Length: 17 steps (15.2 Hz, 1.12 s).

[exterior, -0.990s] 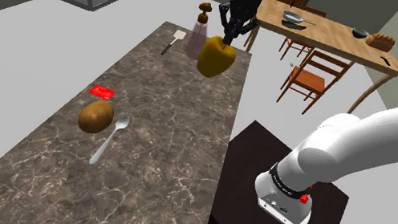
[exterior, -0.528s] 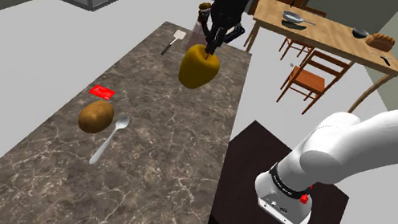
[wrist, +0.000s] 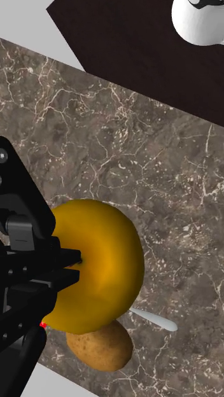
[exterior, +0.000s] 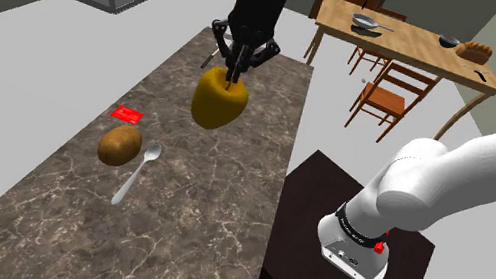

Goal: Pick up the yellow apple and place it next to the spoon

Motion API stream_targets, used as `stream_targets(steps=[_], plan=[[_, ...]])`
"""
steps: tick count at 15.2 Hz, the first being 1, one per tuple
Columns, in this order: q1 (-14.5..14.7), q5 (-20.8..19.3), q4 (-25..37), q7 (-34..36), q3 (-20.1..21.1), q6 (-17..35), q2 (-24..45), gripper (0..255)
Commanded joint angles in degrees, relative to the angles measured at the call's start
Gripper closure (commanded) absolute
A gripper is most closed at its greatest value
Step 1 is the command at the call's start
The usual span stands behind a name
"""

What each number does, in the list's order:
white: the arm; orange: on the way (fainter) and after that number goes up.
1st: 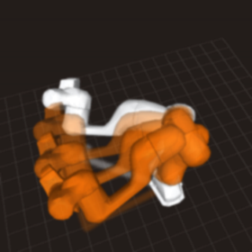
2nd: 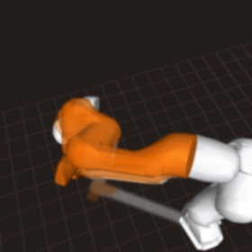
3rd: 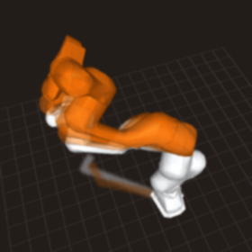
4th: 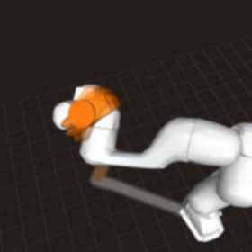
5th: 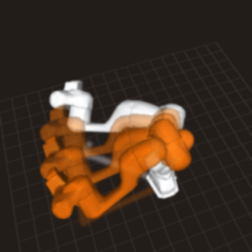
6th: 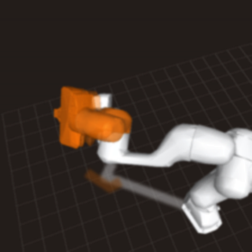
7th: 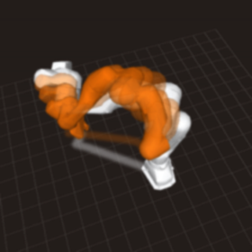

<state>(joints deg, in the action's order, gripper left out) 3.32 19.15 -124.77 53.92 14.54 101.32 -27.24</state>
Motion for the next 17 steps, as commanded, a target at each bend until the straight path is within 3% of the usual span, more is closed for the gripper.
stream_targets(steps=[1, 17], plan=[[0.9, 0.7, 0.9, 3.0, 2.4, 1.2, 1.2, 255], [1.9, 2.6, -9.1, 2.1, 5.2, 13.0, 2.7, 255]])
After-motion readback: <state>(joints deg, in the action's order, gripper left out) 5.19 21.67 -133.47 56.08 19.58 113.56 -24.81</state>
